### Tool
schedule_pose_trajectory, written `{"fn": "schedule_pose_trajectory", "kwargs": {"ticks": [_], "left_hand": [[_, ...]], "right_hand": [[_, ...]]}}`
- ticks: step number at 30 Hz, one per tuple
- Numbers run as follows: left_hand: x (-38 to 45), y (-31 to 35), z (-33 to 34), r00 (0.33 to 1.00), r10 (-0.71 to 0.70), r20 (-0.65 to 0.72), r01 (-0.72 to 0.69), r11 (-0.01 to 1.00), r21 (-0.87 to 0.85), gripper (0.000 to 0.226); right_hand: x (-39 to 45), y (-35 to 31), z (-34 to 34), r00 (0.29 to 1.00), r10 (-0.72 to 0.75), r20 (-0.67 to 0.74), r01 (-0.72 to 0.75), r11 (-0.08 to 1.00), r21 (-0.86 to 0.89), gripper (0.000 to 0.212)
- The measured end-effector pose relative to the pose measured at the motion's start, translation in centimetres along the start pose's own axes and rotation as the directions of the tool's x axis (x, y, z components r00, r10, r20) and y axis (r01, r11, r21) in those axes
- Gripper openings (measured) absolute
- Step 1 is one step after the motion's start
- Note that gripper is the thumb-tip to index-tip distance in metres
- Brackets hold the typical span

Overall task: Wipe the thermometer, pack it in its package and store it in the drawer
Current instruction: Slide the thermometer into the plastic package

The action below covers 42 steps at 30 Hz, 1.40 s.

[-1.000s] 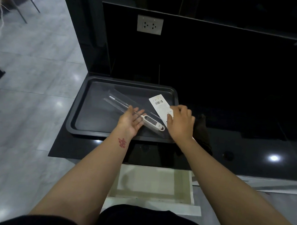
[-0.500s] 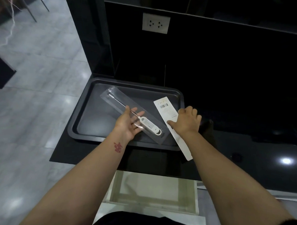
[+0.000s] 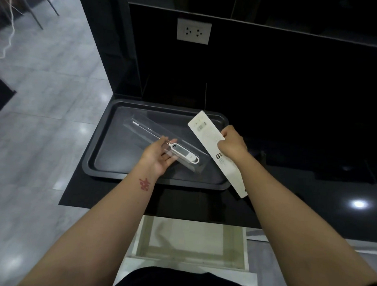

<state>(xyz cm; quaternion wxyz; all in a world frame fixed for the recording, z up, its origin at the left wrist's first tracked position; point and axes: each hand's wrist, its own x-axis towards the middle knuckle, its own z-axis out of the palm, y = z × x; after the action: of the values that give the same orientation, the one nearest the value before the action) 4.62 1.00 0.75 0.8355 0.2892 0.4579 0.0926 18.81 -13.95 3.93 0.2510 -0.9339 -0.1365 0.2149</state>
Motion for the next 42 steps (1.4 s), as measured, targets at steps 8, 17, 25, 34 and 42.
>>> {"fn": "schedule_pose_trajectory", "kwargs": {"ticks": [8,17,25,34,42], "left_hand": [[-1.4,-0.4,0.4,0.998,0.041,-0.037,-0.044,0.995,-0.09,0.017],[-1.7,0.2,0.1,0.995,0.059,-0.075,-0.065,0.995,-0.077,0.016],[-1.8,0.8,0.0,0.996,0.064,-0.07,-0.071,0.991,-0.111,0.012],[-1.3,1.9,-1.2,0.995,0.078,-0.061,-0.084,0.99,-0.111,0.009],[-1.8,2.0,-1.3,0.997,0.069,-0.045,-0.073,0.991,-0.113,0.018]], "right_hand": [[-3.9,-0.4,-0.2,0.993,-0.11,0.034,0.104,0.985,0.137,0.037],[-6.5,0.3,0.6,0.975,-0.18,0.132,0.206,0.953,-0.222,0.061],[-6.9,0.8,-0.5,0.978,-0.157,0.139,0.185,0.957,-0.223,0.059],[-7.2,2.0,-1.3,0.981,-0.129,0.146,0.153,0.974,-0.167,0.052],[-7.3,2.5,-1.5,0.985,-0.124,0.122,0.142,0.978,-0.15,0.053]]}}
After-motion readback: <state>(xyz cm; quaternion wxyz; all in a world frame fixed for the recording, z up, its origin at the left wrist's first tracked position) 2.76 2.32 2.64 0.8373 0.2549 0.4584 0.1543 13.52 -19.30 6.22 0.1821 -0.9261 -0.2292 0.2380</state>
